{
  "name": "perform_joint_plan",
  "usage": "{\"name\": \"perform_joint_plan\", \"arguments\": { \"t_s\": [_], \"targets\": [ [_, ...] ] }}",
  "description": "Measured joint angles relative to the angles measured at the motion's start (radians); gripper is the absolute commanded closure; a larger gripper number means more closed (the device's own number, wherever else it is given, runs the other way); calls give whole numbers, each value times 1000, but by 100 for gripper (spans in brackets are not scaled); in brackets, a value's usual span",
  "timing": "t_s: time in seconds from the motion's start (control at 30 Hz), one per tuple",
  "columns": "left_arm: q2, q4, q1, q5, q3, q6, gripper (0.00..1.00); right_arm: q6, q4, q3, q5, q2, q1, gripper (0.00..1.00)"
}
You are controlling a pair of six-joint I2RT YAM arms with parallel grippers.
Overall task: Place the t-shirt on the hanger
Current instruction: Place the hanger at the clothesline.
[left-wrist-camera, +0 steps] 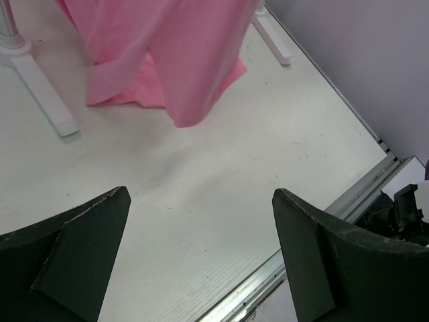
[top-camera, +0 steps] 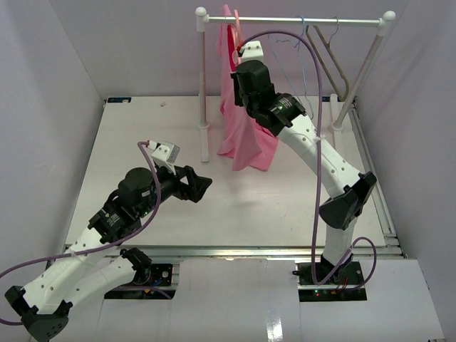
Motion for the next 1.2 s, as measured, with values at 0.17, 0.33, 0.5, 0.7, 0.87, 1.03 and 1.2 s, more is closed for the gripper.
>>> {"name": "perform_joint_plan", "arguments": {
  "t_s": [0.17,0.33,0.5,0.7,0.87,1.03,1.2],
  "targets": [
    [-22,-3,0,42,-19,12,2,-1,74,5,-1,60,-28,92],
    [-36,-4,0,83,-28,21,2,-8,130,7,-23,93,-74,92],
    [-40,0,0,115,-46,25,2,-32,211,17,-34,119,-114,92],
    [-50,0,0,124,-62,27,2,-55,257,80,-60,188,-136,92],
    [-62,2,0,134,-62,28,2,-50,283,78,-70,210,-139,92],
    [-60,2,0,147,-62,28,2,-25,304,59,-83,210,-143,92],
    [-60,2,0,151,-63,28,2,9,296,50,-93,210,-149,92]
  ]
}}
